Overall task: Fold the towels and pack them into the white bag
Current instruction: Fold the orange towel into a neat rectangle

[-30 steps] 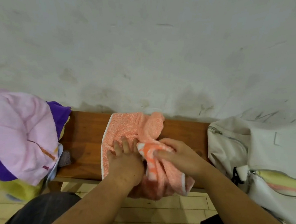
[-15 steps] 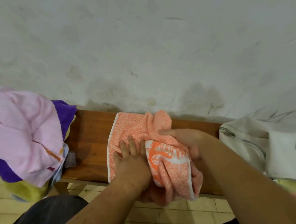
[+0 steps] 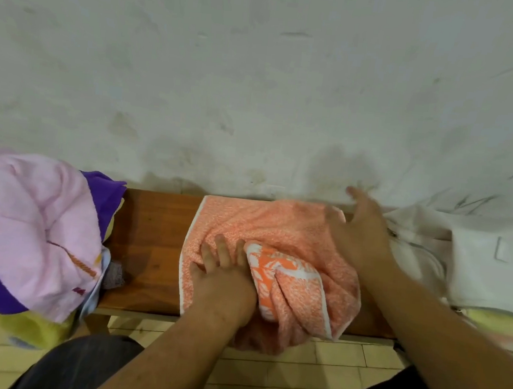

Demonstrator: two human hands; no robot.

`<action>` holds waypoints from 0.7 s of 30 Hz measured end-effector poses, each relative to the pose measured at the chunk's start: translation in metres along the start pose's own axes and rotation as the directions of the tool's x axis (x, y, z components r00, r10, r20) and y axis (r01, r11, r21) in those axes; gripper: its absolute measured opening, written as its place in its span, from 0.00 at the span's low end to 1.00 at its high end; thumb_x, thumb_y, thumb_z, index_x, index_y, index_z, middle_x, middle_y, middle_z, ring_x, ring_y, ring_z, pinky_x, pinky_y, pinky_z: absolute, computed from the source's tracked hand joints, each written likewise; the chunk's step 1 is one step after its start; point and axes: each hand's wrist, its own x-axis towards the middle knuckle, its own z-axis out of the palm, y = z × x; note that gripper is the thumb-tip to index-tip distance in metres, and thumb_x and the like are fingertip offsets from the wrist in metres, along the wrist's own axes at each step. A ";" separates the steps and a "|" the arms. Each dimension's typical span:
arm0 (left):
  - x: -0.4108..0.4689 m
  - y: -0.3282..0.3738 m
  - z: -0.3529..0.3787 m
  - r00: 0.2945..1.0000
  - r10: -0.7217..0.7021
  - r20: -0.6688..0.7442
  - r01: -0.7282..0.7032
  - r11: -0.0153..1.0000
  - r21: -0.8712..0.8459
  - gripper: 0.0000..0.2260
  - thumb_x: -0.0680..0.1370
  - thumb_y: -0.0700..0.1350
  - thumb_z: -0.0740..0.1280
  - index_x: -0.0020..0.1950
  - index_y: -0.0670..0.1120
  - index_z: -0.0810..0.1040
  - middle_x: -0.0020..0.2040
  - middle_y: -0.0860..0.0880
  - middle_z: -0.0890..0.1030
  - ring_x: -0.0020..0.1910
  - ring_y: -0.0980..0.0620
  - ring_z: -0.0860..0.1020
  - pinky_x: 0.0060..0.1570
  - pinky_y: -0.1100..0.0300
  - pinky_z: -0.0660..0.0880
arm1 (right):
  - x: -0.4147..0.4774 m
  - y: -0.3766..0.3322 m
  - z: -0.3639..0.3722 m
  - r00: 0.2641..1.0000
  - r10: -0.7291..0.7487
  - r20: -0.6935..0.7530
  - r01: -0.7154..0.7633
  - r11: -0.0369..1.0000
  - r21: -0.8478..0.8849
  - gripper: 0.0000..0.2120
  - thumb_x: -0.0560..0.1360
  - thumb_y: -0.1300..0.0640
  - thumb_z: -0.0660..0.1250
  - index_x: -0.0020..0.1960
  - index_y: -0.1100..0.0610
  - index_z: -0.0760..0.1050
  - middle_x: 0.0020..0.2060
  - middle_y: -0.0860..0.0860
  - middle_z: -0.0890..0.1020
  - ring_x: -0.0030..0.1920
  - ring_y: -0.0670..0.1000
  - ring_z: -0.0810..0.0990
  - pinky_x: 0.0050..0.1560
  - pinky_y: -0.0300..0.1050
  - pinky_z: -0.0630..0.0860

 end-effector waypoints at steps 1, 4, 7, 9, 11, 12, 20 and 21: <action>0.001 0.000 0.001 1.000 -0.002 -0.006 0.002 1.000 -0.005 0.41 0.82 0.53 0.58 0.79 0.48 0.28 0.78 0.37 0.30 0.77 0.30 0.34 0.76 0.32 0.46 | -0.018 -0.002 0.003 0.992 -0.024 0.127 0.023 1.000 0.005 0.28 0.79 0.42 0.67 0.76 0.51 0.67 0.69 0.49 0.75 0.66 0.49 0.74 0.68 0.46 0.70; 0.003 -0.001 0.004 1.000 0.011 -0.006 -0.011 1.000 -0.008 0.45 0.80 0.51 0.63 0.79 0.47 0.28 0.78 0.37 0.28 0.76 0.29 0.33 0.75 0.32 0.46 | -0.070 -0.007 0.013 0.902 -0.034 0.431 0.056 0.998 -0.038 0.26 0.75 0.33 0.66 0.70 0.42 0.71 0.58 0.33 0.75 0.55 0.35 0.75 0.57 0.30 0.70; 0.006 -0.006 0.007 0.999 0.031 -0.024 -0.032 0.999 -0.021 0.50 0.77 0.51 0.68 0.79 0.49 0.28 0.78 0.38 0.29 0.77 0.30 0.32 0.75 0.32 0.45 | -0.099 0.005 0.021 0.885 -0.078 0.459 0.090 0.996 -0.005 0.22 0.74 0.40 0.73 0.65 0.42 0.74 0.53 0.33 0.80 0.51 0.33 0.78 0.52 0.27 0.73; 0.006 -0.013 0.005 0.996 0.069 -0.054 -0.073 0.995 -0.068 0.45 0.79 0.50 0.66 0.80 0.51 0.31 0.79 0.40 0.30 0.77 0.32 0.32 0.76 0.33 0.44 | -0.108 0.015 0.019 0.912 -0.089 0.400 0.065 0.995 0.073 0.14 0.74 0.51 0.76 0.57 0.45 0.77 0.46 0.37 0.83 0.47 0.35 0.80 0.48 0.32 0.76; 0.006 -0.025 0.000 0.986 0.134 -0.094 -0.145 0.982 -0.120 0.39 0.82 0.50 0.63 0.82 0.53 0.38 0.81 0.43 0.33 0.78 0.36 0.33 0.77 0.34 0.43 | -0.112 0.022 0.011 0.938 -0.039 0.344 -0.033 0.979 0.202 0.08 0.74 0.60 0.74 0.45 0.50 0.76 0.40 0.44 0.84 0.38 0.39 0.79 0.38 0.36 0.75; 0.006 -0.033 -0.003 0.978 0.172 -0.117 -0.189 0.970 -0.151 0.35 0.82 0.50 0.62 0.83 0.55 0.43 0.82 0.45 0.37 0.80 0.37 0.37 0.77 0.35 0.44 | -0.114 0.024 0.007 0.950 -0.012 0.311 -0.076 0.960 0.269 0.07 0.74 0.63 0.73 0.43 0.54 0.76 0.39 0.50 0.84 0.36 0.43 0.78 0.36 0.42 0.74; -0.025 -0.088 -0.032 0.912 0.043 -0.408 -0.304 0.737 -0.603 0.08 0.80 0.42 0.66 0.50 0.55 0.80 0.46 0.57 0.84 0.43 0.59 0.80 0.37 0.69 0.72 | -0.122 0.057 -0.034 0.972 0.215 0.089 -0.227 0.790 0.569 0.04 0.77 0.63 0.71 0.50 0.56 0.82 0.44 0.58 0.87 0.43 0.59 0.86 0.45 0.58 0.84; -0.029 -0.093 -0.032 0.911 0.014 -0.413 -0.297 0.717 -0.631 0.07 0.79 0.42 0.67 0.47 0.54 0.80 0.44 0.56 0.84 0.43 0.57 0.81 0.39 0.65 0.75 | -0.122 0.062 -0.034 0.963 0.232 0.136 -0.266 0.751 0.604 0.05 0.78 0.66 0.68 0.51 0.58 0.81 0.45 0.59 0.87 0.42 0.57 0.86 0.43 0.54 0.84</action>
